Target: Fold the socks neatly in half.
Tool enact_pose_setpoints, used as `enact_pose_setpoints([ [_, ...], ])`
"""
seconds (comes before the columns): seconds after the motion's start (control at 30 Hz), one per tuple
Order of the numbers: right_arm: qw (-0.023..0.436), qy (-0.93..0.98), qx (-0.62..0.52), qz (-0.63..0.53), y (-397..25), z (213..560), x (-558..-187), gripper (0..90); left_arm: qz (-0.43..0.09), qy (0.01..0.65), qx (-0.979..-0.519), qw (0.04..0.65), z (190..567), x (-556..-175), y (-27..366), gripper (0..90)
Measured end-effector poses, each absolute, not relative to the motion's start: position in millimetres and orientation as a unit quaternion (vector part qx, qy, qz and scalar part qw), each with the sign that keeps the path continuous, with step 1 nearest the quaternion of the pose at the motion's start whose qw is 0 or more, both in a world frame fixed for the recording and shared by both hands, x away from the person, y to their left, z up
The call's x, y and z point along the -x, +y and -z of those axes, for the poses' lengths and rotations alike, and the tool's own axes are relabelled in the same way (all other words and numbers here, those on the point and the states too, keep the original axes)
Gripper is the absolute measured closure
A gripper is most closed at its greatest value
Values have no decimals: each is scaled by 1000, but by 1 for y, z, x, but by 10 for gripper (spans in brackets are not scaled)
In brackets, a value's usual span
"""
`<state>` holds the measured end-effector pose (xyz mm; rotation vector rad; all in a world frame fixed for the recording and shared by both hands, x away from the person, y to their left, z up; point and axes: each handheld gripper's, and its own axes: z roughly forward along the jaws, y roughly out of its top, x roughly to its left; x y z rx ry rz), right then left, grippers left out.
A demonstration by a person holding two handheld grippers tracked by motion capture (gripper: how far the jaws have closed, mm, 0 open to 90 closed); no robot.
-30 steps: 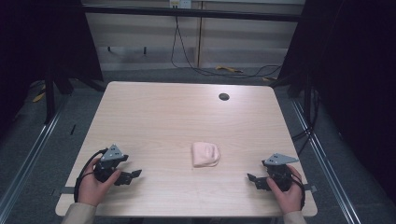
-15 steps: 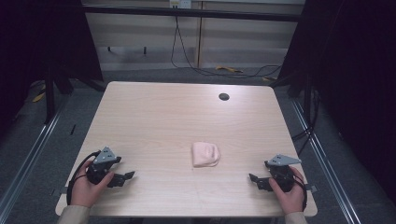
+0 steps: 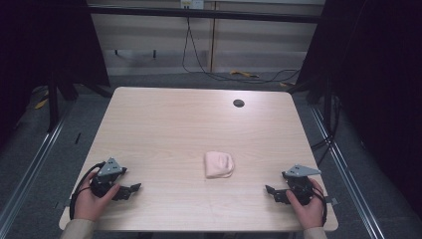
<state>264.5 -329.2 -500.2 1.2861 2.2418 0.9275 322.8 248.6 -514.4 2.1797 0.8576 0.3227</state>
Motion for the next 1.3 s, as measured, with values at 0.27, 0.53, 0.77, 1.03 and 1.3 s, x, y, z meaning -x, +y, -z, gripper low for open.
enact_pose_setpoints([
  [0.27, 196, 800, -460, -331, -329, 500, -265, 137, -126, 333, -852, 385, 516, -324, 253, 160],
  [0.53, 196, 800, -460, -331, -329, 500, -265, 137, -125, 332, -852, 384, 516, -324, 252, 136],
  [0.77, 197, 800, -460, -331, -329, 500, -265, 137, -128, 338, -851, 381, 517, -325, 251, 110],
  [1.03, 197, 800, -460, -331, -329, 500, -265, 137, -130, 346, -852, 372, 517, -326, 251, 60],
  [1.3, 197, 800, -460, -331, -329, 500, -265, 137, -129, 348, -851, 372, 517, -327, 250, 50],
])
